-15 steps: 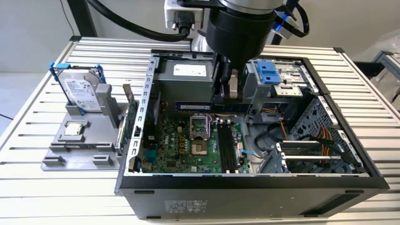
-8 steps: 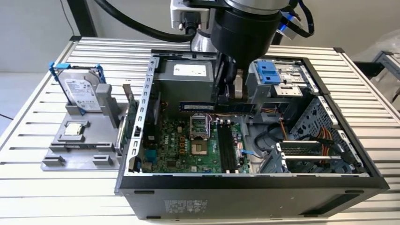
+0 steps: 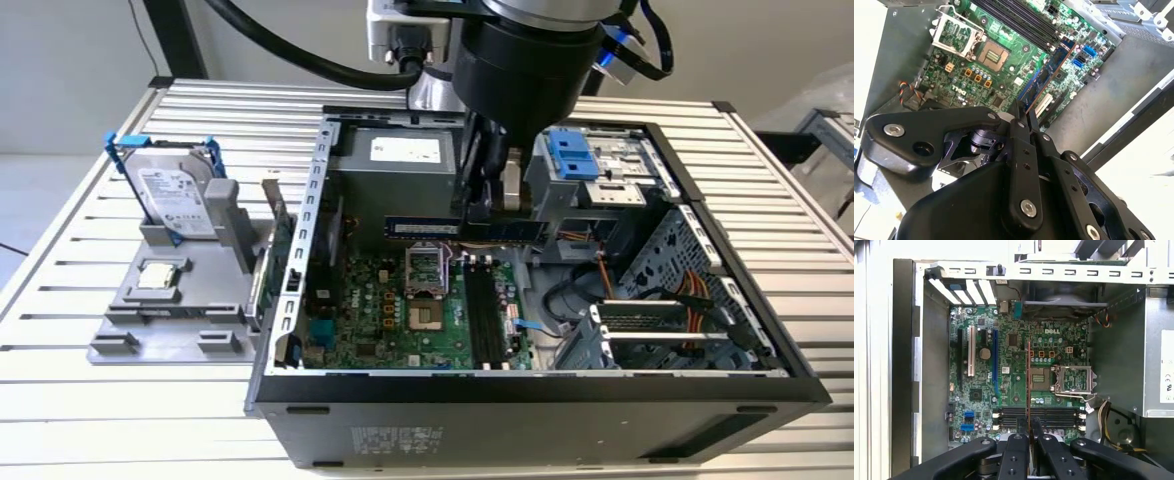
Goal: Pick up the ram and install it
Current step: 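Pick up the ram and move it above insertion slot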
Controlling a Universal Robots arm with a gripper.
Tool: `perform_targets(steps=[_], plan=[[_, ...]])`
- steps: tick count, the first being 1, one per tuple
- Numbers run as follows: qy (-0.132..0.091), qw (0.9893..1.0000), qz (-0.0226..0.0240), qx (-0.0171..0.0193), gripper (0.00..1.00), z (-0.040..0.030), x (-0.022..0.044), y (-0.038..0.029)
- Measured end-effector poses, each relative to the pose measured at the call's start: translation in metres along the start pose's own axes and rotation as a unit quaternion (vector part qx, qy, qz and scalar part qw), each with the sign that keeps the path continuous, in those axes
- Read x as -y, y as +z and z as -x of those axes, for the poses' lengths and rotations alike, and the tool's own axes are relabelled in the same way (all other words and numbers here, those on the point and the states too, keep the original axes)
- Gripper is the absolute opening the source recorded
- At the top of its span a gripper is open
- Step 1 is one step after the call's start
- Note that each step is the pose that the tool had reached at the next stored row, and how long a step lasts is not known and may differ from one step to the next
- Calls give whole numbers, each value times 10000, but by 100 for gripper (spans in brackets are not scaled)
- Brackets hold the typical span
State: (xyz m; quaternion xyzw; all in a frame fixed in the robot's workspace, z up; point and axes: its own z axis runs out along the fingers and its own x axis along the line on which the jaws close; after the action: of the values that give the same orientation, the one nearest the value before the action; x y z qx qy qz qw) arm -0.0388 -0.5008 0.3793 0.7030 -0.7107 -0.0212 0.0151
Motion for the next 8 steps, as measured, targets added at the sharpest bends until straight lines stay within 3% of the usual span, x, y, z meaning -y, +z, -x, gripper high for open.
perform_targets(steps=[8], plan=[[0,10000,0,0,0,1,48,-2]])
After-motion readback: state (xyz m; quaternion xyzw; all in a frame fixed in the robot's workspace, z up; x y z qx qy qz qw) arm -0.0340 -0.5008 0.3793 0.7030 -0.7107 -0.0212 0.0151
